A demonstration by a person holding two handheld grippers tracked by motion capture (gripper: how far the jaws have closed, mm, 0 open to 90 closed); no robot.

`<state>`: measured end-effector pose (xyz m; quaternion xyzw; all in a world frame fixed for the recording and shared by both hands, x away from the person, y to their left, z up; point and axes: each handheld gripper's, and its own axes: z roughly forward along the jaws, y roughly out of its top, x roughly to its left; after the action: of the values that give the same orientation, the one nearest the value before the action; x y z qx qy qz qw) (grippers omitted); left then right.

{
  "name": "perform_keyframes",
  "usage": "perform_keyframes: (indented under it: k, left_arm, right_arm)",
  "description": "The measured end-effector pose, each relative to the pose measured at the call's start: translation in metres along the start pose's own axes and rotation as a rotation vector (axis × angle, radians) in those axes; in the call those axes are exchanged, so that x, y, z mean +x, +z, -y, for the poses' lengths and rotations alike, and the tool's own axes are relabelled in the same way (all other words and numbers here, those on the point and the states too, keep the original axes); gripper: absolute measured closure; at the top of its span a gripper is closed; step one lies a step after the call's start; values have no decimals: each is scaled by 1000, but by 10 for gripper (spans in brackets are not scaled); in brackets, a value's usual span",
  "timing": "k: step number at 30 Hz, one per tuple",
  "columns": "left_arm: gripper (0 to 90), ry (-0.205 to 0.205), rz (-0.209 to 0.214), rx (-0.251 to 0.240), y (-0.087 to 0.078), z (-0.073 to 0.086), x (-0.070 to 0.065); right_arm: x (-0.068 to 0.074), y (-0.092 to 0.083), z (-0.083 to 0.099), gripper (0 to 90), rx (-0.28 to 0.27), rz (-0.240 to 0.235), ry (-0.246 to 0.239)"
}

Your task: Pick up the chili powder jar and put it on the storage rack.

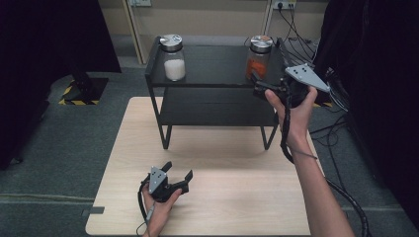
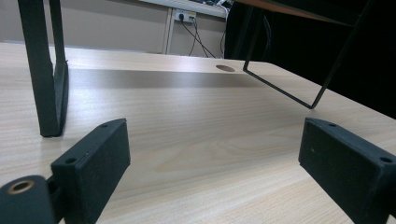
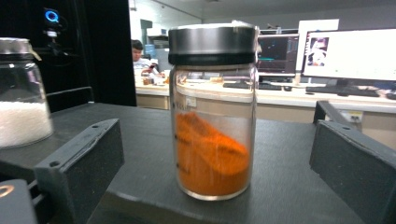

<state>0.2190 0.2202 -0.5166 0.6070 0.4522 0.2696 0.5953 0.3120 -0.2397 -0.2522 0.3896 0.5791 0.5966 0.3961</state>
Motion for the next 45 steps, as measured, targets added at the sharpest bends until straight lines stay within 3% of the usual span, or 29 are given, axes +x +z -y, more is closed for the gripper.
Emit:
perform_keyframes:
  k: [21,35,45]
  left_arm:
    - [83,1,-1,-2,0,0,0]
    - [82,3,-2,-2,0,0,-1]
    - [82,2,-1,-1,0,0,0]
  right_arm:
    - [-2,-28,34,23,34,-52,-68]
    - [-7,-42,62,23,25,-73,-35]
    - [-16,-51,84,23,55,-94,-2]
